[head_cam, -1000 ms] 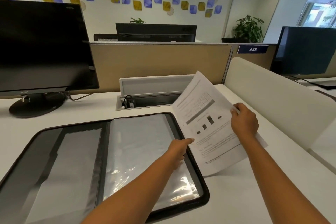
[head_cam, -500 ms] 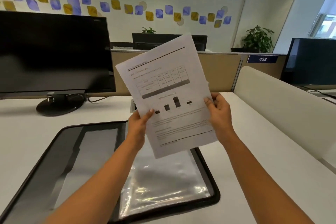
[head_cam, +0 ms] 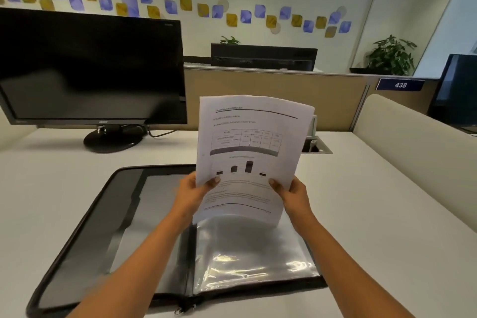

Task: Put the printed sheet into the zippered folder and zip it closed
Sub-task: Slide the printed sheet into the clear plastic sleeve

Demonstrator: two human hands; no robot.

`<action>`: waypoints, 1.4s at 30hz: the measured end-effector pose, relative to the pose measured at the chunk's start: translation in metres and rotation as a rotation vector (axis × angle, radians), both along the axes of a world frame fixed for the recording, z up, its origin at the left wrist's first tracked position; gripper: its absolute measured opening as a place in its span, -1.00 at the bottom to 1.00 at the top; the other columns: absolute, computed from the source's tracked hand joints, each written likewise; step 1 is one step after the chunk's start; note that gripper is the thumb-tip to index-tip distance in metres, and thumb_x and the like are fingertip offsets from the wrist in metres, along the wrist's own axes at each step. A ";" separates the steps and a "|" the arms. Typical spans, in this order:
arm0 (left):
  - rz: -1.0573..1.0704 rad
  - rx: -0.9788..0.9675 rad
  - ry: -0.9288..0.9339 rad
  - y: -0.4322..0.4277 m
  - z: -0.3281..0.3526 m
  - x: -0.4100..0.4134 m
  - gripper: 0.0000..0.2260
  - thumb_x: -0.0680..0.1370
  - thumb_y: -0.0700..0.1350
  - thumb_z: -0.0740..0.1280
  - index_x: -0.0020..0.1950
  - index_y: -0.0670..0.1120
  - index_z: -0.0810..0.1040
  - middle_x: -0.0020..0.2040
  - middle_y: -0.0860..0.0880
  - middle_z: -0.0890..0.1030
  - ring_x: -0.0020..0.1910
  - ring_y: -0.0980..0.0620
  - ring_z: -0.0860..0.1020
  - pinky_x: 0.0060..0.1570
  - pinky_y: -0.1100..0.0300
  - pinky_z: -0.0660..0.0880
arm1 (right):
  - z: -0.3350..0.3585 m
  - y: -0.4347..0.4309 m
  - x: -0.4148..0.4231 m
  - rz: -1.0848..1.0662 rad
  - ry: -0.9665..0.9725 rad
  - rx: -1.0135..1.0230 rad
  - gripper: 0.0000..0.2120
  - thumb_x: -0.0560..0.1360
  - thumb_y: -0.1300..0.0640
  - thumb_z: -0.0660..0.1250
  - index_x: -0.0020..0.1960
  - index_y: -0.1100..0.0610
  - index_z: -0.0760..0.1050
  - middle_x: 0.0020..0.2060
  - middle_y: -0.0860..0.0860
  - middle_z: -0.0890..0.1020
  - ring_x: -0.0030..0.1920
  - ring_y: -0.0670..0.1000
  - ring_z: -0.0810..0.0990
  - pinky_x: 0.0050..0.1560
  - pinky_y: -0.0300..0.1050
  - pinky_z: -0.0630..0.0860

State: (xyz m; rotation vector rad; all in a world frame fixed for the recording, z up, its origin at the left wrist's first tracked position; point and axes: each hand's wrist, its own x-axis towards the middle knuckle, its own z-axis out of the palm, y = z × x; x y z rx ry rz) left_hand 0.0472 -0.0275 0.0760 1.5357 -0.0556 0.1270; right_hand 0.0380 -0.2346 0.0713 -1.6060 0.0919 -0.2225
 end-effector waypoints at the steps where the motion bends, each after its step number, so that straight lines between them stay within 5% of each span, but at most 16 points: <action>1: 0.000 0.007 0.020 -0.001 -0.004 0.000 -0.78 0.47 -0.18 0.35 0.09 -0.18 0.54 0.03 -0.17 0.61 0.06 -0.19 0.55 0.05 -0.10 0.52 | -0.003 0.001 -0.001 -0.003 0.018 0.005 -0.71 0.49 0.11 0.31 0.20 0.08 0.44 0.03 0.06 0.61 0.03 0.19 0.58 0.05 0.19 0.57; 8: 0.021 0.017 0.022 -0.004 -0.019 0.005 -0.83 0.50 -0.13 0.32 0.07 -0.10 0.53 -0.07 -0.01 0.61 -0.06 -0.04 0.55 -0.03 0.02 0.53 | -0.006 -0.001 0.003 -0.026 0.053 -0.021 -0.69 0.49 0.08 0.29 0.22 0.07 0.43 0.03 0.05 0.61 0.00 0.20 0.57 0.07 0.21 0.54; 13: -0.111 0.171 0.094 0.001 -0.043 0.010 -0.77 0.49 -0.14 0.33 0.14 -0.05 0.49 0.02 -0.05 0.57 0.09 -0.07 0.51 0.03 0.10 0.49 | -0.017 -0.003 0.002 -0.002 0.099 -0.034 -0.68 0.53 0.08 0.23 0.27 0.09 0.40 0.09 0.08 0.58 0.03 0.16 0.55 0.07 0.12 0.53; 18: -0.220 0.646 0.067 0.016 -0.055 0.021 -0.59 0.45 -0.03 0.40 0.25 -0.09 0.43 0.19 -0.12 0.55 0.14 -0.08 0.52 0.16 0.02 0.49 | -0.015 -0.009 0.009 -0.070 0.081 -0.047 -0.76 0.54 0.06 0.22 0.20 0.05 0.42 0.05 0.05 0.58 0.03 0.12 0.55 0.10 0.13 0.54; 21: -0.335 1.045 0.034 0.020 -0.062 0.025 -0.34 0.43 0.16 0.35 0.42 -0.06 0.21 0.40 -0.10 0.34 0.37 -0.09 0.32 0.42 -0.13 0.16 | -0.014 -0.014 0.012 -0.132 0.067 -0.062 -0.85 0.55 0.05 0.20 0.11 0.00 0.41 0.05 0.07 0.58 -0.02 0.11 0.55 0.02 0.08 0.55; 23: -0.393 1.278 0.048 0.022 -0.069 0.025 -0.23 0.45 0.28 0.22 0.50 -0.07 0.02 0.52 -0.07 0.09 0.48 -0.05 0.11 0.45 -0.05 -0.05 | -0.013 -0.018 0.013 -0.186 0.060 -0.069 -0.84 0.55 0.06 0.20 0.12 0.04 0.42 0.07 0.10 0.58 0.00 0.13 0.54 0.06 0.13 0.55; 30: -0.363 1.394 0.025 0.023 -0.073 0.011 -0.18 0.40 0.38 0.17 0.49 -0.07 0.06 0.52 -0.05 0.09 0.48 0.02 0.12 0.46 0.04 -0.03 | -0.005 -0.024 0.019 -0.287 0.054 -0.019 -0.77 0.55 0.08 0.20 0.19 0.09 0.42 0.13 0.12 0.55 0.07 0.17 0.50 0.17 0.27 0.47; 32: -0.364 1.461 0.014 0.021 -0.066 0.003 -0.21 0.39 0.40 0.17 0.44 -0.09 0.22 0.45 -0.07 0.29 0.38 -0.05 0.32 0.36 0.05 0.22 | -0.005 -0.023 0.022 -0.298 0.061 0.001 -0.74 0.55 0.08 0.21 0.22 0.11 0.41 0.15 0.13 0.55 0.09 0.17 0.50 0.20 0.28 0.45; 35: -0.369 1.628 -0.066 0.017 -0.055 -0.011 -0.37 0.38 0.42 0.14 0.06 -0.11 0.51 -0.06 -0.05 0.58 -0.10 -0.02 0.52 -0.12 0.14 0.42 | -0.006 -0.019 0.027 -0.296 0.067 0.015 -0.73 0.55 0.09 0.21 0.23 0.12 0.40 0.15 0.13 0.55 0.08 0.15 0.50 0.21 0.27 0.45; 38: -0.407 1.660 -0.102 0.015 -0.047 -0.022 -0.45 0.42 0.37 0.15 -0.40 -0.12 0.38 -0.45 0.02 0.36 -0.42 0.07 0.37 -0.35 0.22 0.34 | -0.008 -0.015 0.030 -0.283 0.076 0.039 -0.74 0.55 0.08 0.22 0.22 0.10 0.40 0.10 0.08 0.55 0.07 0.13 0.50 0.21 0.26 0.45; 42: -0.458 1.625 -0.050 0.018 -0.036 -0.026 -0.46 0.44 0.32 0.20 -0.51 -0.08 0.26 -0.50 0.01 0.30 -0.48 0.05 0.32 -0.43 0.21 0.26 | -0.011 -0.010 0.035 -0.272 0.091 0.069 -0.73 0.54 0.08 0.22 0.22 0.10 0.41 0.15 0.10 0.55 0.13 0.17 0.51 0.22 0.25 0.44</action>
